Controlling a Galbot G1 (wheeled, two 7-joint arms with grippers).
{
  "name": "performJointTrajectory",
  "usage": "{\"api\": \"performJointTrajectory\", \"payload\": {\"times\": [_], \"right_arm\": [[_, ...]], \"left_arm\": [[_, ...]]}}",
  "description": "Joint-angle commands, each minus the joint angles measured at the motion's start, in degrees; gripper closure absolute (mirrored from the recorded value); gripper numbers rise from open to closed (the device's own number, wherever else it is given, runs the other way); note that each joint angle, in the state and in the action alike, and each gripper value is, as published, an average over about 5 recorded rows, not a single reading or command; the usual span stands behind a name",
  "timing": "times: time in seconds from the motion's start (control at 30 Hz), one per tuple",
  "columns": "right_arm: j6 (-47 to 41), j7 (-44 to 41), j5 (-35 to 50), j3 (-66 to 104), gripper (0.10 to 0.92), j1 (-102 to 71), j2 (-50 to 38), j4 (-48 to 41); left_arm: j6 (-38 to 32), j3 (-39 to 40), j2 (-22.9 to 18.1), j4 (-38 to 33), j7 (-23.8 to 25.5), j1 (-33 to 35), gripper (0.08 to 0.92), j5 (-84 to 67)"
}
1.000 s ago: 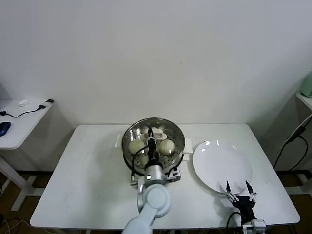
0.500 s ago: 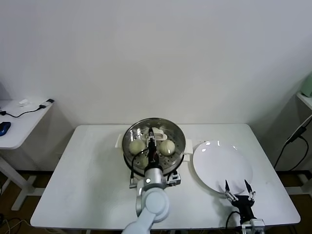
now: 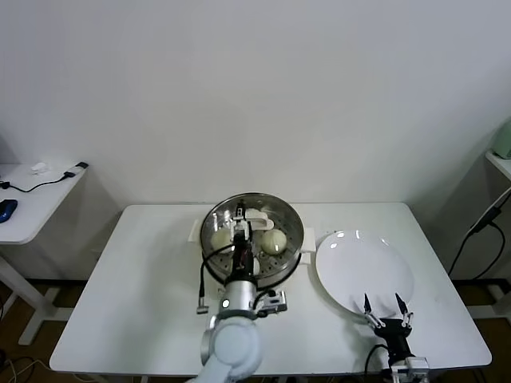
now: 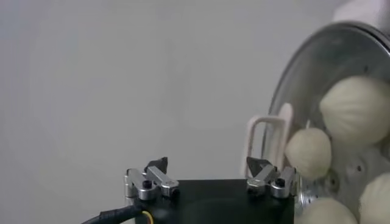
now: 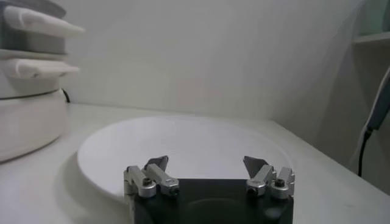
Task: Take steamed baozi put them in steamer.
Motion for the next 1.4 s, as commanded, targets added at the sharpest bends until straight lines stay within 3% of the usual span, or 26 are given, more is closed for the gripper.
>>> {"api": "performJointTrajectory", "payload": {"times": [0.03,0.17,0.3,0.43,0.8,1.4], "right_arm": [[4.6,-2.0,1.8,-0.2,0.203,0.4,0.1,0.7],[5.5,-2.8,1.9,-0.4,0.203,0.4,0.0,1.5],[6.6,-3.1,1.9,-0.9,0.203,0.6,0.0,1.6],[7.9,-3.2,1.9,-1.0,0.203,0.8,-0.1,0.9],[7.8,-3.1,4.0,-1.4,0.203,1.4,-0.3,-0.8],[7.4,-3.3,4.2,-1.7,0.203,1.3,-0.6,-0.2]], "left_arm": [[-27.0,-12.9,4.3,-10.0,-19.7,9.5,0.190,-44.2],[-37.8,-25.5,5.7,-11.3,-22.0,15.4,0.178,-68.9],[-44.3,-38.2,10.8,-8.0,-17.3,20.5,0.177,-90.8],[-48.6,-44.5,16.0,0.3,-11.2,22.8,0.177,-102.8],[-52.9,-43.5,16.1,18.7,-2.6,21.1,0.177,-108.8],[-55.3,-40.2,14.2,17.8,-0.7,23.4,0.177,-104.1]]}}
